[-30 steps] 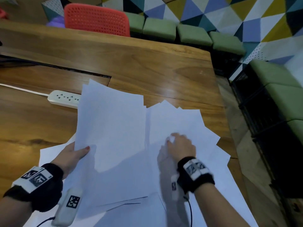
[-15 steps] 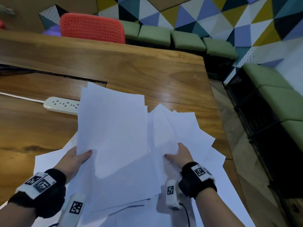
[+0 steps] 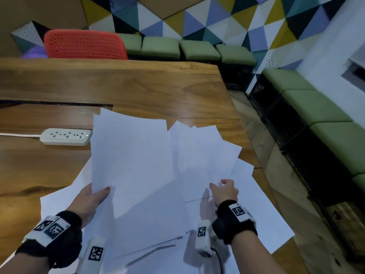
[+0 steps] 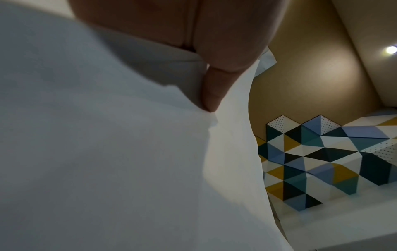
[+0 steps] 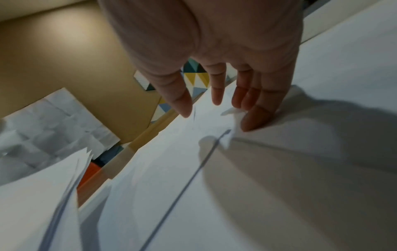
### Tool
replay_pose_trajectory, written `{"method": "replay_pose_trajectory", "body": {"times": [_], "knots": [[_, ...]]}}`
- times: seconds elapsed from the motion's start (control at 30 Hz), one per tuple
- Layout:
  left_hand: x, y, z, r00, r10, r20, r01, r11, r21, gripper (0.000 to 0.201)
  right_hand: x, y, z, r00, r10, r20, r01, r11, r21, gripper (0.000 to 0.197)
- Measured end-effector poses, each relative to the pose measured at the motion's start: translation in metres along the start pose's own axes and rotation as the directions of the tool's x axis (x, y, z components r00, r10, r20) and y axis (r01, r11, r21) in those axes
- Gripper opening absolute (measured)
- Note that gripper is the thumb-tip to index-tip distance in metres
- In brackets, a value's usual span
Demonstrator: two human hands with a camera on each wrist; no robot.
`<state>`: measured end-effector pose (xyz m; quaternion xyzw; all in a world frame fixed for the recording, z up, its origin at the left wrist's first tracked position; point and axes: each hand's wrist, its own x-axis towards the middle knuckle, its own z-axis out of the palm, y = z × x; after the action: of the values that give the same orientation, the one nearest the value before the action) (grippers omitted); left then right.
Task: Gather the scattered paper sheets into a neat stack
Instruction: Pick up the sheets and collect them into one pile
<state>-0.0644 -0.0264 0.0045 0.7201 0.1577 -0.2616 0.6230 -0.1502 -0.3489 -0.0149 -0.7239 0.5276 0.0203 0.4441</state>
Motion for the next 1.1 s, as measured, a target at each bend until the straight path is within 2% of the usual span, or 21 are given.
{"method": "replay_pose_trajectory", "body": {"times": [0.13,0.23,0.37,0.43,0.5,0.57,0.6,0.67,0.7,0.8,0.9,1.0,1.03,1.1], "knots": [[0.001,-0.004,0.007,1.0,0.022,0.008,-0.022,1.0,0.017,0.032,-0.008,-0.009,0.013,0.989,-0.017,0.144,0.01,0.999,0.049,0.056],[0.0,-0.004,0.012,0.999,0.039,0.011,-0.039,0.999,0.01,0.03,-0.017,-0.013,0.023,0.982,-0.025,0.189,0.007,0.995,0.097,0.052],[-0.001,-0.003,0.012,0.999,0.037,0.035,-0.037,0.999,0.002,0.03,-0.024,-0.011,0.016,0.953,0.032,0.301,-0.145,0.921,0.361,0.044],[0.0,-0.004,0.011,0.999,0.036,0.041,-0.036,0.999,-0.012,0.032,-0.027,-0.01,0.015,0.93,0.036,0.365,-0.203,0.88,0.43,0.055],[0.001,-0.006,0.009,0.999,0.031,0.044,-0.03,0.999,-0.015,0.033,-0.03,-0.011,0.022,0.926,0.034,0.375,-0.18,0.915,0.36,0.046],[0.002,-0.008,0.008,0.998,0.023,0.057,-0.023,1.0,-0.007,0.034,-0.039,-0.012,0.027,0.923,0.021,0.383,-0.125,0.96,0.249,0.023],[0.002,-0.008,0.007,0.998,0.023,0.061,-0.023,1.0,-0.003,0.033,-0.045,-0.014,0.026,0.922,0.017,0.386,-0.104,0.973,0.207,0.023],[0.004,-0.008,0.003,0.998,0.018,0.058,-0.018,1.0,0.001,0.032,-0.048,-0.012,0.02,0.939,0.028,0.343,-0.09,0.982,0.165,0.05],[0.005,-0.007,0.0,0.998,0.012,0.054,-0.012,1.0,0.001,0.031,-0.047,-0.01,0.016,0.95,0.027,0.311,-0.077,0.986,0.148,0.057],[0.009,-0.008,-0.012,1.0,0.007,0.023,-0.007,1.0,-0.011,0.033,-0.038,-0.005,0.006,0.971,0.034,0.238,-0.083,0.977,0.196,0.065],[0.012,-0.012,-0.019,1.0,0.0,-0.003,0.0,1.0,-0.015,0.034,-0.041,0.0,0.003,0.963,0.016,0.27,-0.091,0.96,0.266,0.069],[0.012,-0.018,-0.018,1.0,-0.015,-0.005,0.015,1.0,0.001,0.034,-0.047,0.003,0.005,0.974,0.012,0.226,-0.074,0.96,0.27,0.055],[0.012,-0.019,-0.017,1.0,-0.02,-0.002,0.02,1.0,0.004,0.034,-0.048,0.001,0.003,0.981,0.016,0.191,-0.066,0.964,0.256,0.044],[0.011,-0.02,-0.018,1.0,-0.017,-0.007,0.017,1.0,0.02,0.033,-0.047,0.0,-0.003,0.992,0.007,0.126,-0.038,0.968,0.248,0.005]]}}
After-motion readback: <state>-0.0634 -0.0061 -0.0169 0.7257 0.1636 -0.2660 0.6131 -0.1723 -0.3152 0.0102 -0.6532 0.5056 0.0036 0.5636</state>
